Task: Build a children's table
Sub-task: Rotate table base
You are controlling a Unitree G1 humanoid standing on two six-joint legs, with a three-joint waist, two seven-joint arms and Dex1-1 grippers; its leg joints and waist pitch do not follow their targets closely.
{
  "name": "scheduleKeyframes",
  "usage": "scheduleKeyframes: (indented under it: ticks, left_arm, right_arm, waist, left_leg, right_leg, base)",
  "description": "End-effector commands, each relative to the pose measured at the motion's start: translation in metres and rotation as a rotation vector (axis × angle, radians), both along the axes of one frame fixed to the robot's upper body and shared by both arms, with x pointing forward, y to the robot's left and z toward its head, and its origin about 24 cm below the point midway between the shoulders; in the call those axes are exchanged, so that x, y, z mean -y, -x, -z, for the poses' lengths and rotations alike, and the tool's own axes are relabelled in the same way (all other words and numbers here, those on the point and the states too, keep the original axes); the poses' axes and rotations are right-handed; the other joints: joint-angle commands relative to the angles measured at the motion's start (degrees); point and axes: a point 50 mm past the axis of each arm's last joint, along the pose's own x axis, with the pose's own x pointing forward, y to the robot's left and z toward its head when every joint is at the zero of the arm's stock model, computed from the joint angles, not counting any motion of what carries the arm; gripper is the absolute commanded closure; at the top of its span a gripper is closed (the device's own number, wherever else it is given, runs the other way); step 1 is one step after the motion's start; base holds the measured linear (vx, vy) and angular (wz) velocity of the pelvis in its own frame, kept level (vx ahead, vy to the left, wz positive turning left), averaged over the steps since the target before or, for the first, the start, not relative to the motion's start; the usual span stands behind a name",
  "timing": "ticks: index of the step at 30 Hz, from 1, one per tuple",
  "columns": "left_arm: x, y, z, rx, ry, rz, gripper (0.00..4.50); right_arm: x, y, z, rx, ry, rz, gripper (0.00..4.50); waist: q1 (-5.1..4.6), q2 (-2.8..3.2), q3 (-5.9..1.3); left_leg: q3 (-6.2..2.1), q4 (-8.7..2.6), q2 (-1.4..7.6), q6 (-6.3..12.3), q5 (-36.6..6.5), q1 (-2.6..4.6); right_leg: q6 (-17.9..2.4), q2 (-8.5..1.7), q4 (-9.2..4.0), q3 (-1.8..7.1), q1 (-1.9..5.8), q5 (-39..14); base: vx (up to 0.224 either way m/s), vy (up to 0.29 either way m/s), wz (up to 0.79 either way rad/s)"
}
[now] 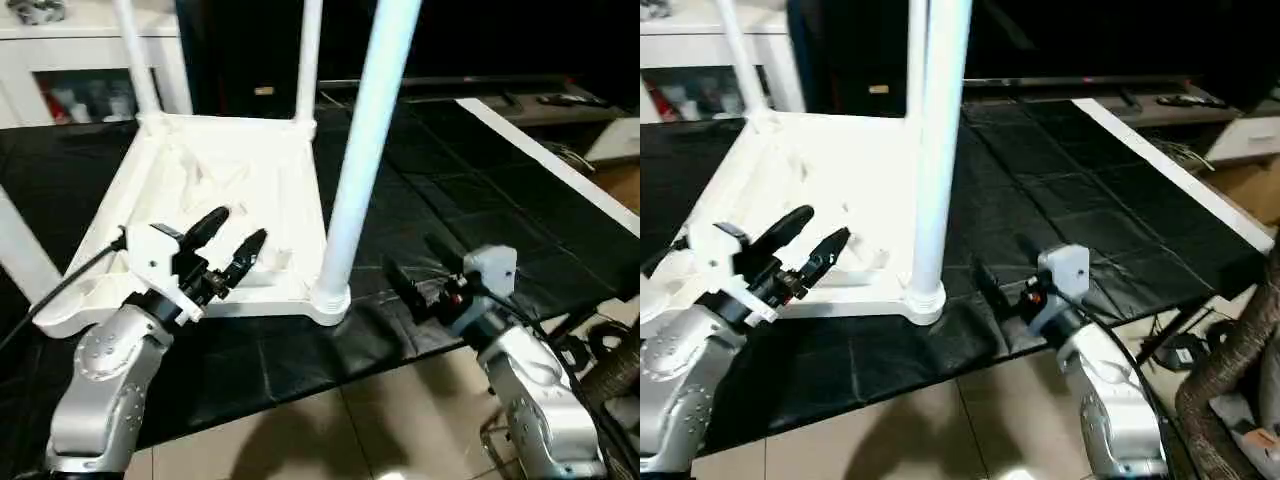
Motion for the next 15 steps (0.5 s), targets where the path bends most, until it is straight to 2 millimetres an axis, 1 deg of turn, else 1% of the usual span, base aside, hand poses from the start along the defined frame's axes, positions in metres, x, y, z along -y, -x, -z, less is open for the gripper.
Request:
scheduleKeyframes:
  ticks: [1, 2, 3, 4, 5, 6, 7, 8, 9, 10, 11, 12, 13, 14, 15]
  left_arm:
    - [0.002, -0.002, 0.002, -0.018, -0.014, -0.026, 1.16]
    - [0.003, -0.004, 0.002, -0.015, -0.021, -0.044, 1.16]
    - [0.003, -0.004, 0.002, -0.014, -0.024, -0.051, 1.16]
    - [0.004, -0.005, 0.003, -0.017, -0.027, -0.057, 1.16]
    - [0.004, -0.005, 0.005, -0.029, -0.037, -0.072, 1.16]
    - [0.004, -0.006, 0.006, -0.030, -0.046, -0.085, 1.16]
    - [0.004, -0.006, 0.006, -0.030, -0.046, -0.085, 1.16]
    - [0.002, -0.006, 0.009, -0.048, 0.000, -0.129, 1.16]
    - [0.001, -0.007, 0.009, -0.054, 0.022, -0.147, 1.16]
    - [0.001, -0.007, 0.009, -0.051, 0.020, -0.148, 1.16]
    - [0.001, -0.007, 0.008, -0.049, 0.015, -0.145, 1.16]
    - [0.001, -0.007, 0.008, -0.045, 0.007, -0.144, 1.16]
    - [0.001, -0.007, 0.008, -0.044, 0.006, -0.147, 1.16]
    - [0.001, -0.007, 0.008, -0.045, 0.007, -0.151, 1.16]
    - [0.001, -0.007, 0.008, -0.045, 0.007, -0.151, 1.16]
  right_arm:
    - [0.007, -0.006, -0.007, 0.051, 0.059, 0.044, 0.00]
    - [0.008, -0.008, -0.009, 0.062, 0.064, 0.051, 0.00]
    - [0.009, -0.009, -0.010, 0.063, 0.061, 0.053, 0.00]
    - [0.010, -0.010, -0.012, 0.079, 0.053, 0.068, 0.00]
    - [0.012, -0.011, -0.014, 0.083, 0.048, 0.088, 0.00]
    - [0.013, -0.011, -0.015, 0.087, 0.035, 0.103, 0.00]
    - [0.013, -0.011, -0.015, 0.087, 0.035, 0.103, 0.00]
    - [0.016, -0.014, -0.019, 0.096, 0.023, 0.154, 0.00]
    - [0.017, -0.015, -0.020, 0.105, 0.026, 0.172, 0.00]
    - [0.019, -0.015, -0.019, 0.082, 0.017, 0.191, 0.00]
    - [0.019, -0.015, -0.018, 0.063, 0.009, 0.202, 0.00]
    - [0.021, -0.016, -0.018, 0.053, -0.003, 0.218, 0.00]
    - [0.021, -0.016, -0.018, 0.052, -0.019, 0.226, 0.00]
    - [0.022, -0.015, -0.017, 0.050, -0.031, 0.222, 0.00]
    - [0.022, -0.015, -0.017, 0.050, -0.031, 0.222, 0.00]
  waist:
    - [0.28, 1.77, -3.06]
    - [-0.44, 2.73, -2.90]
    - [-0.82, 3.12, -2.72]
    - [-1.58, 3.75, -2.77]
    - [-2.04, 3.83, -2.51]
    - [-1.68, 3.70, -2.37]
    - [-1.68, 3.70, -2.37]
    - [-1.17, 2.68, -2.14]
    - [-0.22, 0.55, -1.97]
    - [0.87, -0.75, -1.78]
    - [3.15, -1.87, -1.54]
    - [3.15, -1.87, -1.54]
    - [4.55, -1.34, -1.91]
    - [4.92, -0.51, -2.30]
    - [4.39, -0.56, -2.46]
  left_leg:
    - [-0.64, -4.85, -0.36, 5.35, -16.3, -1.58]
    - [-3.61, -5.56, 0.94, 4.00, -20.7, -1.88]
    - [-5.45, -6.53, 1.97, 4.39, -23.7, -1.31]
    - [-8.90, -7.48, 3.06, 7.25, -25.0, 0.39]
    - [-11.55, -8.23, 3.68, 10.33, -24.1, 1.32]
    - [-12.33, -8.62, 2.57, 10.89, -24.0, 0.67]
    - [-12.33, -8.62, 2.57, 10.89, -24.0, 0.67]
    - [-10.29, -7.57, 1.27, 8.24, -24.7, -0.40]
    - [-4.40, -0.85, -2.76, 4.68, -22.2, 0.47]
    - [0.27, 9.08, -6.09, 4.46, -17.3, 1.69]
    - [2.33, 10.10, -4.57, 6.46, -12.1, -2.23]
    - [2.33, 10.10, -4.57, 6.46, -12.1, -2.23]
    - [2.14, 5.63, -3.30, 6.17, -11.0, -0.71]
    - [1.73, 1.42, -1.73, 7.87, -9.9, 1.33]
    - [0.66, -0.45, -0.44, 8.62, -8.9, 1.57]
  right_leg:
    - [-7.8, -2.37, -3.63, 0.17, 4.20, -16.4]
    - [-10.9, -0.97, -2.15, -1.25, 4.60, -11.5]
    - [-12.2, 0.08, -1.12, -1.66, 4.28, -11.0]
    - [-16.2, 1.39, 1.38, -1.50, 3.24, -10.5]
    - [-19.0, 2.03, 3.62, -0.87, 2.13, -11.8]
    - [-20.5, 1.92, 4.57, 0.01, 2.17, -13.0]
    - [-20.5, 1.92, 4.57, 0.01, 2.17, -13.0]
    - [-21.7, 0.39, 3.02, 2.02, 2.63, -14.9]
    - [-23.1, -1.76, -3.99, 3.43, 1.45, -21.8]
    - [-22.0, -3.93, -8.01, 2.20, -0.36, -31.6]
    - [-8.5, -5.45, -6.38, 6.90, 3.39, -42.8]
    - [-8.5, -5.45, -6.38, 6.90, 3.39, -42.8]
    - [3.0, -6.83, -5.96, 8.16, 4.28, -43.5]
    - [7.4, -5.95, -6.03, 7.23, 4.53, -35.2]
    - [8.8, -3.59, -4.99, 5.54, 3.88, -29.0]
  base:
    - [0.000, -0.028, 0.50]
    - [0.004, -0.072, 0.52]
    - [0.004, -0.072, 0.52]
    - [0.047, -0.103, 0.58]
    - [0.053, -0.134, 0.62]
    - [0.053, -0.134, 0.62]
    - [0.031, -0.194, 0.69]
    - [0.029, -0.232, 0.59]
    - [0.029, -0.232, 0.59]
    - [-0.056, -0.222, 0.23]
    - [-0.034, -0.172, -0.04]
    - [-0.034, -0.172, -0.04]
    - [0.026, -0.147, 0.04]
    - [-0.028, -0.156, 0.13]
    - [-0.028, -0.156, 0.13]
